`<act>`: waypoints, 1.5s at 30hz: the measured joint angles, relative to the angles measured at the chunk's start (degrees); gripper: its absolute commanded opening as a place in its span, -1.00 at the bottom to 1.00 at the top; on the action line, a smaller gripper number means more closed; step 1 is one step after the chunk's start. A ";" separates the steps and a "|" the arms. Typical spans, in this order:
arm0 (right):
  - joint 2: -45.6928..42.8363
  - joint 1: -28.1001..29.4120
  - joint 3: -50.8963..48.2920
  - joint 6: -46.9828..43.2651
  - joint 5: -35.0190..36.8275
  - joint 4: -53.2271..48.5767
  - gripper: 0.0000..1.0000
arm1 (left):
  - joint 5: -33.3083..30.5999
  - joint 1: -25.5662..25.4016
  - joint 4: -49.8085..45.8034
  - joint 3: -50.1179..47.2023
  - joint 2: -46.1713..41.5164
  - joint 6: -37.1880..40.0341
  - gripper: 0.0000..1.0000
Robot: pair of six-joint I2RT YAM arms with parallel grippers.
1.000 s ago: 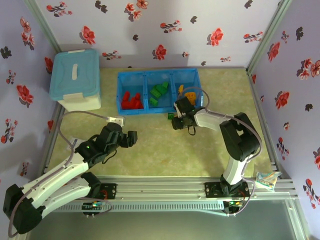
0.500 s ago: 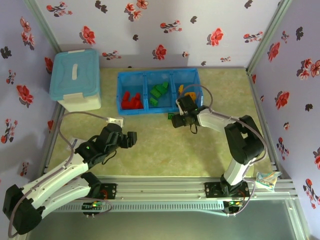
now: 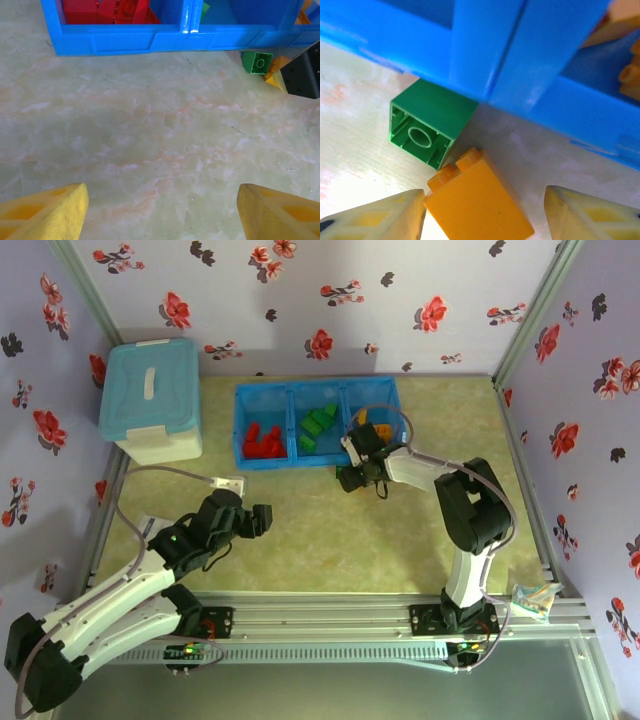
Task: Sort the legos into containers by color
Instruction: Pick up the lego from the center of the table, then place the lego in the container.
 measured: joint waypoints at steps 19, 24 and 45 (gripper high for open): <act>-10.23 1.40 -5.14 3.98 0.31 -2.51 -0.59 | 0.00 0.00 0.83 0.00 2.12 0.04 0.54; -14.93 -0.59 -1.79 6.54 4.35 -5.77 -0.59 | -0.02 -0.11 0.81 0.00 2.16 0.04 0.53; -0.52 -7.52 21.90 10.95 8.35 -13.64 0.65 | -1.66 -7.58 1.55 1.90 13.14 -1.68 0.57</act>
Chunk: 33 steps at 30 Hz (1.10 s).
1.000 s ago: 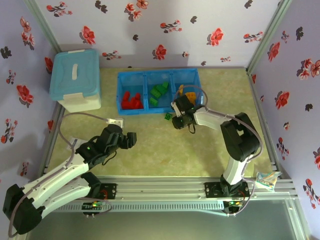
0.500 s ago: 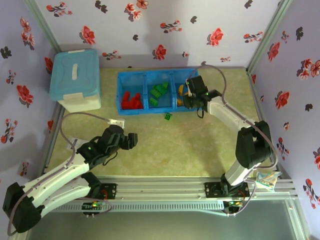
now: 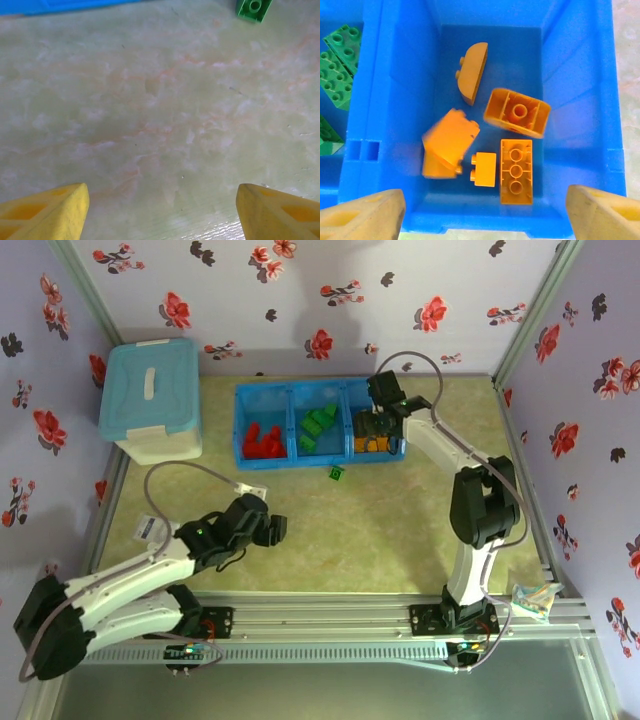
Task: Sort the legos into containers by color
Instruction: Place the lego in the container, then pick up the lego from the center of the table.
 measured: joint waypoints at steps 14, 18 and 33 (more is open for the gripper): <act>-31.50 0.11 -33.90 5.84 -5.90 12.17 0.56 | 2.89 -0.66 8.70 21.81 29.99 5.81 0.65; -35.34 0.11 -39.74 7.13 -6.47 13.53 0.47 | 3.19 -0.66 9.90 29.83 39.34 8.11 0.60; -43.47 -0.02 -49.29 8.35 -6.45 16.35 0.38 | 3.65 2.45 8.70 45.51 58.12 12.28 0.59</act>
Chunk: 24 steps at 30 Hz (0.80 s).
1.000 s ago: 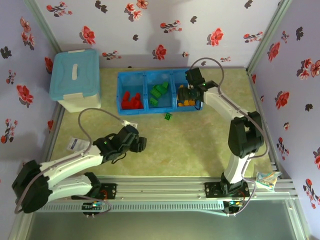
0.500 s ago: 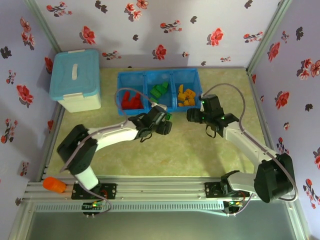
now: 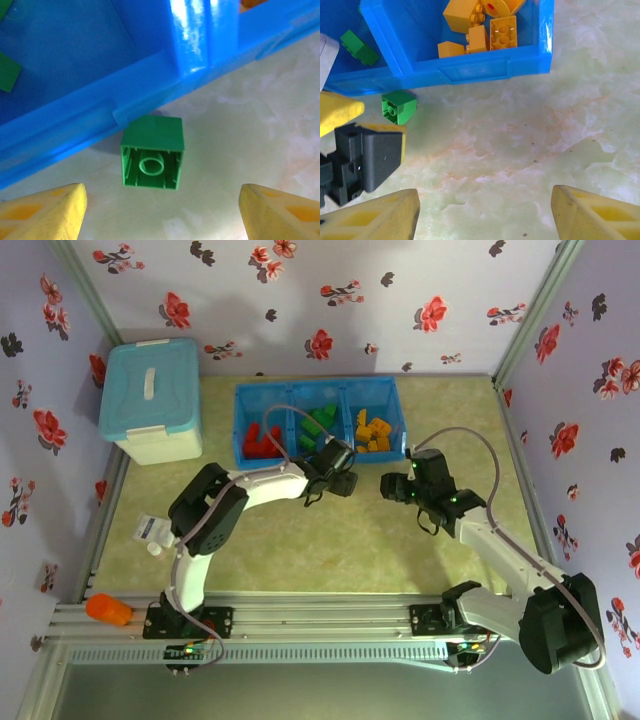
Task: Sort the legos into containers by color
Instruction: Pick up the lego from the center of the table.
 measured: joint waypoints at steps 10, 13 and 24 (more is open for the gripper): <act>-0.35 -0.31 -1.79 0.37 0.02 1.90 0.30 | 2.93 2.19 -1.51 4.63 4.31 0.33 0.42; -0.35 -0.35 -1.92 0.37 0.00 2.12 0.25 | 3.85 2.21 -2.23 6.86 5.88 0.90 0.33; -1.09 -0.35 -3.08 0.39 0.00 2.56 0.17 | 3.85 2.14 -3.54 8.83 7.65 1.49 -0.49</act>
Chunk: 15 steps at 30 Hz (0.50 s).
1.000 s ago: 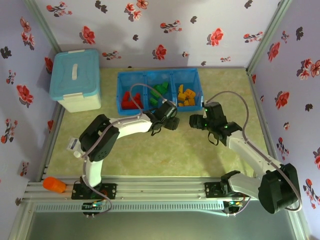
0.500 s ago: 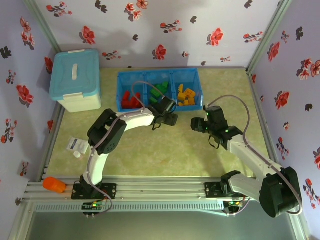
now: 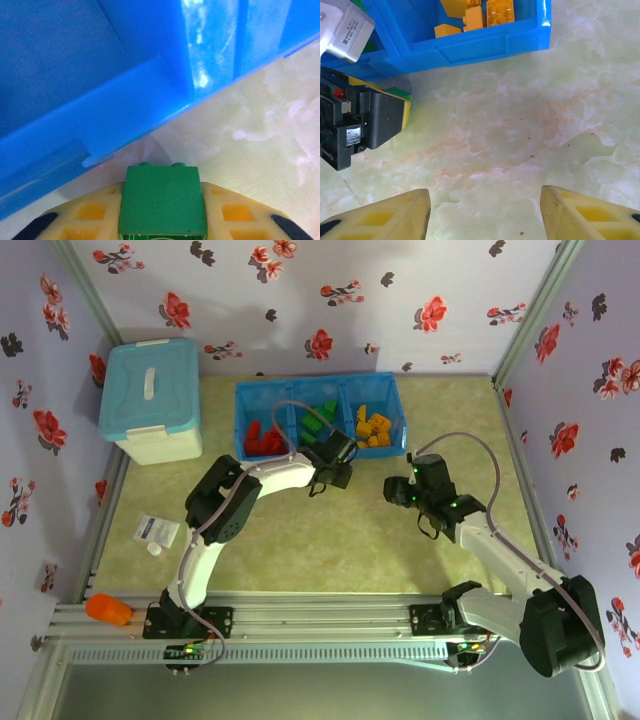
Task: Sort the legos into containers by color
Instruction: Pick up the lego from the center of the table.
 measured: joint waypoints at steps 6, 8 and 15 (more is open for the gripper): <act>-2.80 0.00 -0.81 0.00 0.17 -0.09 0.14 | -0.87 -1.14 -2.05 -4.02 -5.01 -0.20 -0.53; -4.57 0.00 -1.31 0.04 0.44 -0.17 0.14 | -0.96 -1.25 -2.95 -4.87 -8.31 -0.20 -0.53; -8.17 0.00 -2.38 1.33 0.66 -1.01 0.18 | -1.33 0.81 -3.50 -4.04 -18.29 -0.11 -0.53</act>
